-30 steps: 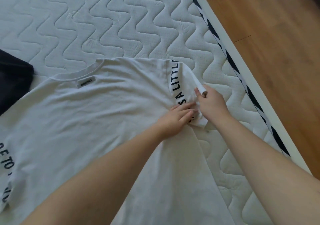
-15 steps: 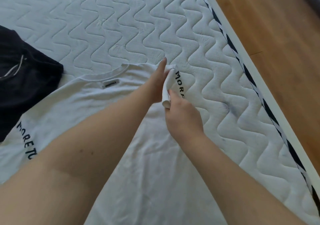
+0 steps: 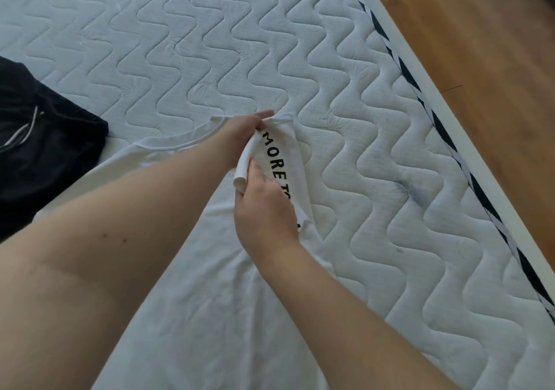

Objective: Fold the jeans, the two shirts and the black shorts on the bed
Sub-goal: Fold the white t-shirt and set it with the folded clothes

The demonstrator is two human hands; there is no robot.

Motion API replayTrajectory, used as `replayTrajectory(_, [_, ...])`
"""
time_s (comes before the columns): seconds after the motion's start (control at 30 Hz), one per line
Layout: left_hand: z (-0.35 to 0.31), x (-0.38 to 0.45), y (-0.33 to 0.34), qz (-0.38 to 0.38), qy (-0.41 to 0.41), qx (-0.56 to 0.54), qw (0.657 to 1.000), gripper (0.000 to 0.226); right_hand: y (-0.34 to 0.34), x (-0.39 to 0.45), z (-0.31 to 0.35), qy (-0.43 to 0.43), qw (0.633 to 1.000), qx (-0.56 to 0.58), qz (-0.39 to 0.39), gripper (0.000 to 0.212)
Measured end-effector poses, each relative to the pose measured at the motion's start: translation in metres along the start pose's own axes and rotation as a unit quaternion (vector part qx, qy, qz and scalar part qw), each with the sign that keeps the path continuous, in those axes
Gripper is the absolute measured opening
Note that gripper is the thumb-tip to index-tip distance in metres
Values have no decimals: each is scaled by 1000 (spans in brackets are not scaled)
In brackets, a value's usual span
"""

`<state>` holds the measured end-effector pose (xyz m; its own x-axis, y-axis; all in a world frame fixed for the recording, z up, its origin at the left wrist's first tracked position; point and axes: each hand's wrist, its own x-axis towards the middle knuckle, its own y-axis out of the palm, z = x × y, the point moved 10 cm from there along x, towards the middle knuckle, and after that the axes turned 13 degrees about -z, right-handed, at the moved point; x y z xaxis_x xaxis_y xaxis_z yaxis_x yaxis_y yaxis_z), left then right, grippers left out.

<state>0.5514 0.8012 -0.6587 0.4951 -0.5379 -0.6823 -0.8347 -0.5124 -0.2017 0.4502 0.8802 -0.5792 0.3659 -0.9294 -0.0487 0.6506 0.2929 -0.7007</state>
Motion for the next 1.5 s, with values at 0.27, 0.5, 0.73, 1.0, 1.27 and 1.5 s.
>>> replayTrajectory(0.27, [43,15,-40,-11,-14,152,988,43,71,-19,-26,45,986,114,115,50])
replayTrajectory(0.5, [30,13,-63,-55,104,230,966,20,57,-31,-25,63,983,162,54,57])
replayTrajectory(0.73, [25,-9,-88,-248,217,333,884,39,14,-60,-105,23,998,-51,-9,70])
replayTrajectory(1.0, [102,-116,-19,-171,236,242,925,45,-26,-114,-187,142,981,-131,-8,59])
replayTrajectory(1.27, [235,-158,39,-6,-141,-107,984,31,-26,-182,-208,158,965,-180,106,72])
replayTrajectory(1.5, [239,-172,58,43,-138,-67,987,39,-54,-233,-207,161,958,-223,82,44])
